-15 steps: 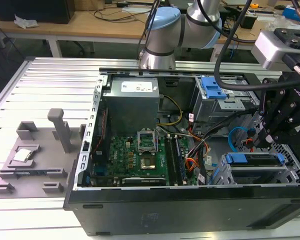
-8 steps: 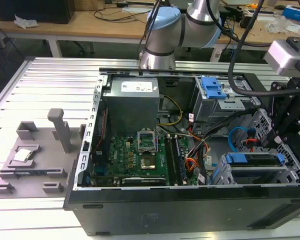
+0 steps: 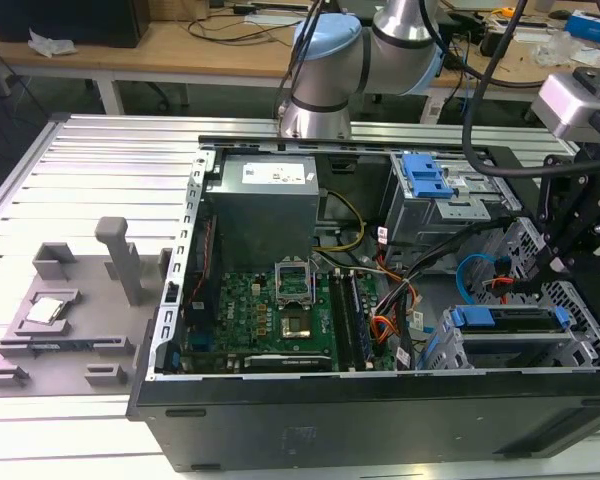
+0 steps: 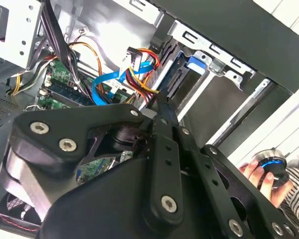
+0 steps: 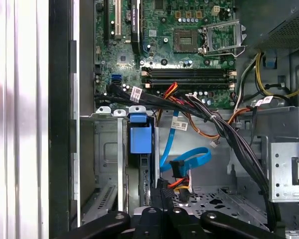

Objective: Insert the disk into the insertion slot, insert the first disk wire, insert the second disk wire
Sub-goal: 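Insert the first disk wire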

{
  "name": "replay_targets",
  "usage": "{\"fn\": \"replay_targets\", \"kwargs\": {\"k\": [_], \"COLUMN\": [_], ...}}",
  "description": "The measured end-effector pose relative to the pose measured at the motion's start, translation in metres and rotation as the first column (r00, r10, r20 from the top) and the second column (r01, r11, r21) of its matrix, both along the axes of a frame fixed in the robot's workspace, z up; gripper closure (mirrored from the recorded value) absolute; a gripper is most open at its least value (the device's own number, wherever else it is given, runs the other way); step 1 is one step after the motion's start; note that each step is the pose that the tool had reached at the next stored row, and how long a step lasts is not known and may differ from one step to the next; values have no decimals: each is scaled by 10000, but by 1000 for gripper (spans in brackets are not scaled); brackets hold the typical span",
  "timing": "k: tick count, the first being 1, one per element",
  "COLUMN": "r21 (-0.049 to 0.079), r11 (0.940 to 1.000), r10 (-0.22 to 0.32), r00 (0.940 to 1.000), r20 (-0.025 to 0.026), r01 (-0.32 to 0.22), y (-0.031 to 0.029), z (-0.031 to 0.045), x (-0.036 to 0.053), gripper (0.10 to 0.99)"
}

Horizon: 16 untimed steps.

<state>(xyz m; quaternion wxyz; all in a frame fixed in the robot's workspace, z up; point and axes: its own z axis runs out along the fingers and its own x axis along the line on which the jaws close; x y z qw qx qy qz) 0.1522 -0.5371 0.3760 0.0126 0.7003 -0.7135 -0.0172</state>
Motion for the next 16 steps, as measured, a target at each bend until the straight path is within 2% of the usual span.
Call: {"fn": "replay_targets", "kwargs": {"k": [2, 5, 6, 11, 16], "r21": [0, 0, 0, -15, -36], "r11": [10000, 10000, 10000, 10000, 10000], "r10": [0, 1, 0, -18, -26], "r00": [10000, 10000, 10000, 10000, 10000], "r20": [0, 0, 0, 0, 1], "r01": [0, -1, 0, 18, 26], "y": [0, 0, 0, 15, 17], "z": [0, 0, 0, -124, -185], "x": [1, 3, 3, -28, -29], "gripper": [973, 784, 784, 784, 784]}}
